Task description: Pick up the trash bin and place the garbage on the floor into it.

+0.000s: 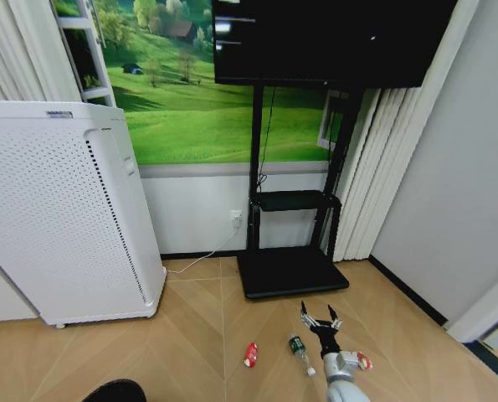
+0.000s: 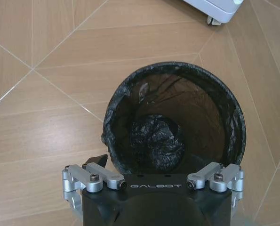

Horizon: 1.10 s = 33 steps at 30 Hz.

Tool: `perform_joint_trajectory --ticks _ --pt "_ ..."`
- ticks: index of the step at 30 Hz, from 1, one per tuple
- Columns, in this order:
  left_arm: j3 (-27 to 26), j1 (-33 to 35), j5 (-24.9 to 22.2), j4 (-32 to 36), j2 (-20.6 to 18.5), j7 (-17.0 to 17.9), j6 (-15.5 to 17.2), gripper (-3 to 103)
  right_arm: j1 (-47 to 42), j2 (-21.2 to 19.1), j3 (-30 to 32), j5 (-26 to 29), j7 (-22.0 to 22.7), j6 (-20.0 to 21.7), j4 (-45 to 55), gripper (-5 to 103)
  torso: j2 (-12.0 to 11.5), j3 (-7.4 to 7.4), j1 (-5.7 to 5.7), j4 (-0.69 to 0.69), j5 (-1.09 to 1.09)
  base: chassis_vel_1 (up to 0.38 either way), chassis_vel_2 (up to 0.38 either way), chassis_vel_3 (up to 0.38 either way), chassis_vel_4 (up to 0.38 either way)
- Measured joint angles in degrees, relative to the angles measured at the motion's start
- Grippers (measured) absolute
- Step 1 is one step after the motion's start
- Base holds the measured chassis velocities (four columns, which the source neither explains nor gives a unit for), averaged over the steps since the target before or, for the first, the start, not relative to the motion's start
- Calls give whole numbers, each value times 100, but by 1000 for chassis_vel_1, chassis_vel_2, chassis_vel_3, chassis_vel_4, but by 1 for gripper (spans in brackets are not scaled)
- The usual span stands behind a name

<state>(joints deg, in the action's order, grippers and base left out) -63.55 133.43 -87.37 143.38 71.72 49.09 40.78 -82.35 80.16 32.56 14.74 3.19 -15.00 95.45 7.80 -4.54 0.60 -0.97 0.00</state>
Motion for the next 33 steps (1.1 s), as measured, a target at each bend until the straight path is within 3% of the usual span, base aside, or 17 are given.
perform_joint_trajectory --ticks 9,16,22,26,33 --pt "169 251 390 -7 86 -397 -49 100 111 14 25 41 20 61 -24 100 5 -3 1 1 1 0 0 0 0" --pt "238 -5 695 -105 18 -812 -123 100 74 4 125 130 33 65 -24 100 7 -5 1 -2 1 0 0 0 0" --pt "463 7 538 -169 316 -654 -268 100 15 -105 167 239 35 89 60 100 7 -5 2 1 1 0 0 0 0" --pt "456 146 -128 -94 579 -327 -372 100 104 -141 151 341 41 131 13 100 9 -6 2 1 1 0 0 0 0" --pt "278 211 -284 -239 640 -390 -444 100 121 -119 83 332 47 138 -26 100 9 -7 2 0 0 0 0 0 0"
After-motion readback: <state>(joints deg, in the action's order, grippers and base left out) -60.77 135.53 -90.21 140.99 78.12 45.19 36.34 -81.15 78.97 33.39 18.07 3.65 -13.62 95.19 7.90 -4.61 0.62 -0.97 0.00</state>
